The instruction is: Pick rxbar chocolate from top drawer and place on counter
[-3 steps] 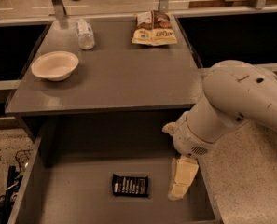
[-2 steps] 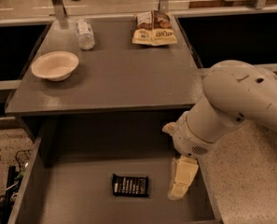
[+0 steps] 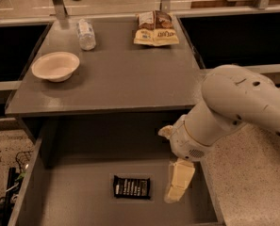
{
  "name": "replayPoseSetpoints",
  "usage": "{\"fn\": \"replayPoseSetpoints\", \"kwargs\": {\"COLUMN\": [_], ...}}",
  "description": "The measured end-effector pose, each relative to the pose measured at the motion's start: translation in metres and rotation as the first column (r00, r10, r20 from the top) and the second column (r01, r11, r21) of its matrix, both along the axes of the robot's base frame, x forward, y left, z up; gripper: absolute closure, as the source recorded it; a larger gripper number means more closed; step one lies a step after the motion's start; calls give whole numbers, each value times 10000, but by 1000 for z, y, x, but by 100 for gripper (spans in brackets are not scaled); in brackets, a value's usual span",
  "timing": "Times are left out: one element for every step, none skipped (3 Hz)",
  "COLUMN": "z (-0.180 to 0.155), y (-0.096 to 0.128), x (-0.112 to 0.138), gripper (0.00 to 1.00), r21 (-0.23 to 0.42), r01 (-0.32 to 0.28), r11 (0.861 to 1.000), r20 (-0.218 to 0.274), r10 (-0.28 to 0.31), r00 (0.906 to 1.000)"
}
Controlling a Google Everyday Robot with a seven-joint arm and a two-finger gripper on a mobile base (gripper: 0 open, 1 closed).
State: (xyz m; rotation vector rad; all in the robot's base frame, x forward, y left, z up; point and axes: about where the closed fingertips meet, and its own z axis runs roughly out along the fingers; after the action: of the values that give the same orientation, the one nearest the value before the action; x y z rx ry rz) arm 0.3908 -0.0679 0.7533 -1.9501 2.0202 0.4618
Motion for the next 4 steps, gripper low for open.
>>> {"fn": "replayPoseSetpoints", "kwargs": {"z": [-16,-16,-21,-41], "y": [45,45,42,33], "x": [-2,-2,-3,-4], "gripper": [0,0,0,0], "r21": [619,621,584,483], "r01": [-633,-637,-511,37], "r11": [9961,9960,9970,9988], "r20": [-286,-285,-423,-449], "r10": [652,655,536,-15], "r00": [9975,9974,9977,9990]}}
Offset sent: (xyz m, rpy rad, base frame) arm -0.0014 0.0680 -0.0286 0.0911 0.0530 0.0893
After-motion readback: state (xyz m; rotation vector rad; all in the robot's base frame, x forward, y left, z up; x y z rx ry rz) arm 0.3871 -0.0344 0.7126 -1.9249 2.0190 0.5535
